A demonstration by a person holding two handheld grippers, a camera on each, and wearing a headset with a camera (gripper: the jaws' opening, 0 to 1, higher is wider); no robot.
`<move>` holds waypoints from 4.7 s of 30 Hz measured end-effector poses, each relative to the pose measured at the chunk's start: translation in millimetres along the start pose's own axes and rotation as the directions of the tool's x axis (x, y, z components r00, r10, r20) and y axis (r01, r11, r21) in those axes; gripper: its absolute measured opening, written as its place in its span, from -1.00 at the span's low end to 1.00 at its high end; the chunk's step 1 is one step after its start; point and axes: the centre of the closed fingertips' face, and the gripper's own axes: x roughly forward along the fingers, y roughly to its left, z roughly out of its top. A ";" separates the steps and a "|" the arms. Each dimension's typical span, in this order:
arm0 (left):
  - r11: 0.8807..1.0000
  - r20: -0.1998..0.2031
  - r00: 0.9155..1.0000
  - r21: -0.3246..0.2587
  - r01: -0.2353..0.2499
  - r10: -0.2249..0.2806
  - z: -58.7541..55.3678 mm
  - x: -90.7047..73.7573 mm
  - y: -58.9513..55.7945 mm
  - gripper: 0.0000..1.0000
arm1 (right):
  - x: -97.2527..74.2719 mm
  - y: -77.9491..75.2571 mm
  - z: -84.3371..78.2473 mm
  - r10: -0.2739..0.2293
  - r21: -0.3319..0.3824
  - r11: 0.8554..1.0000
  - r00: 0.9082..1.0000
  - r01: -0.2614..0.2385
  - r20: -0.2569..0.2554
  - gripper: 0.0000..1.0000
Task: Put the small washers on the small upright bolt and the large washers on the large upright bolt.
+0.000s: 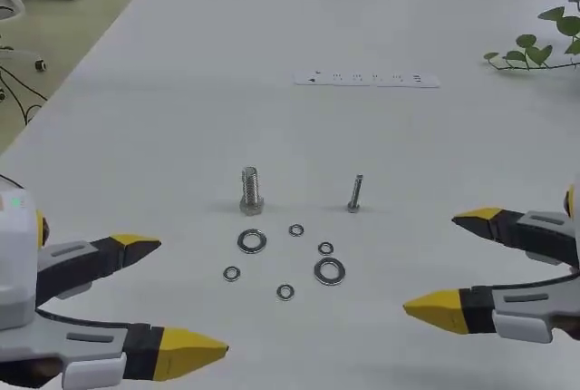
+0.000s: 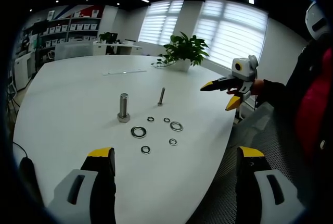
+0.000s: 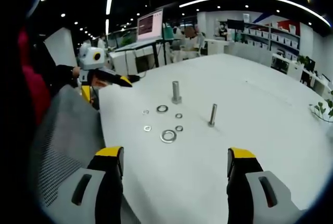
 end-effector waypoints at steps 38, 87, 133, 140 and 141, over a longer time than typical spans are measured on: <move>1.000 0.001 1.000 0.008 -0.006 0.006 1.3 -0.3 -1.2 0.93 | 2.0 0.9 -3.2 0.005 -0.034 0.999 0.999 -0.006 -0.042 0.60; 0.999 0.013 0.999 0.041 -0.032 0.031 12.0 3.7 -10.0 0.88 | 91.0 17.5 -6.2 0.136 -0.169 0.963 0.919 -0.210 -0.371 -0.14; 0.994 -0.012 0.998 0.084 -0.065 0.066 8.1 6.0 -11.3 0.84 | 117.9 15.3 -28.8 0.050 -0.289 0.908 0.764 -0.303 -0.643 -0.44; 0.989 -0.057 0.994 0.123 -0.083 0.090 3.6 10.1 -8.3 0.83 | 118.8 15.6 -29.6 0.046 -0.296 0.903 0.753 -0.313 -0.656 -0.50; 0.988 -0.060 0.994 0.131 -0.087 0.096 4.2 10.2 -7.7 0.83 | 118.9 15.6 -29.9 0.044 -0.298 0.902 0.751 -0.314 -0.658 -0.50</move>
